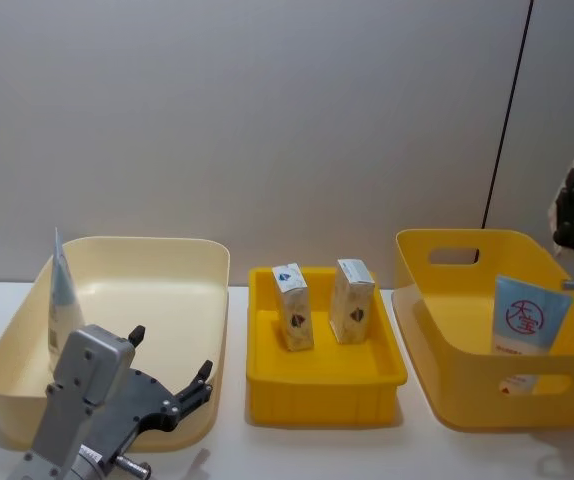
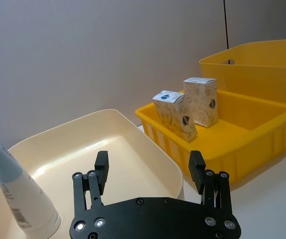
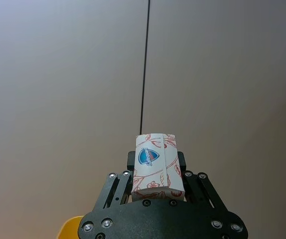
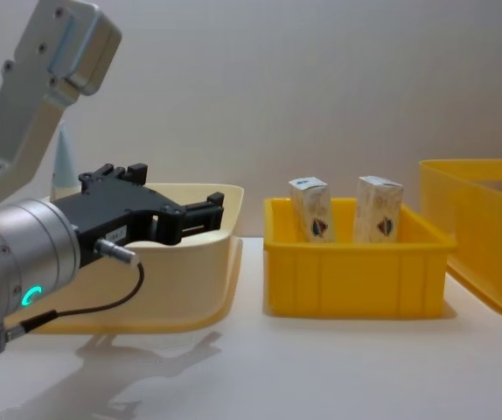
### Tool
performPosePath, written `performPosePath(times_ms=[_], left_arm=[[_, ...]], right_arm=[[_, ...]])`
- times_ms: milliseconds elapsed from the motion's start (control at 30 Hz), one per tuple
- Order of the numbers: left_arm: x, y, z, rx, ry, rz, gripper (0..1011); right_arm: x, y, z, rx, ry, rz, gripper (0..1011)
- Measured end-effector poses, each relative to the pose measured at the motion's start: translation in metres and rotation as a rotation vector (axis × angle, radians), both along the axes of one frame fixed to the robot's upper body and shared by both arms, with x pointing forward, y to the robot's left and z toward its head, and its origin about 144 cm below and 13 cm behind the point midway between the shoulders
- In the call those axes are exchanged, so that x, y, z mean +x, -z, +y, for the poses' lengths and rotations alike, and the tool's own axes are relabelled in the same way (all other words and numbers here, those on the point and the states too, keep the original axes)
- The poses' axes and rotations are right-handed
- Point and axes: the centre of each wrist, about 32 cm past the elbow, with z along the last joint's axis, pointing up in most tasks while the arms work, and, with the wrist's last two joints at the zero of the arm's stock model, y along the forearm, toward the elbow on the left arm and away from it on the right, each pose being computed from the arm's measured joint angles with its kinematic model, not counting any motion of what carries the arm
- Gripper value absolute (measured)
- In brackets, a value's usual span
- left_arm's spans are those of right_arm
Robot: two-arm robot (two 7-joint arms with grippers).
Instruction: Bimanual collaborative sorting of washing and personal care products
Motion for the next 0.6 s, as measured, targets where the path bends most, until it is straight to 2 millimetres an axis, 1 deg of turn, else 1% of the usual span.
performPosePath(times_ms=[200,600], left_arm=[[0.0000,0.0000,0.0000,0.000,0.000,0.000,1003],[0.0000,0.0000,0.0000,0.000,0.000,0.000,1003]], right_arm=[[-0.0045,0.0019,-0.0049,-0.001,0.034,0.028,407],[-0.0089,0.0087,-0.0064,0.015,0.088,0.118,407]])
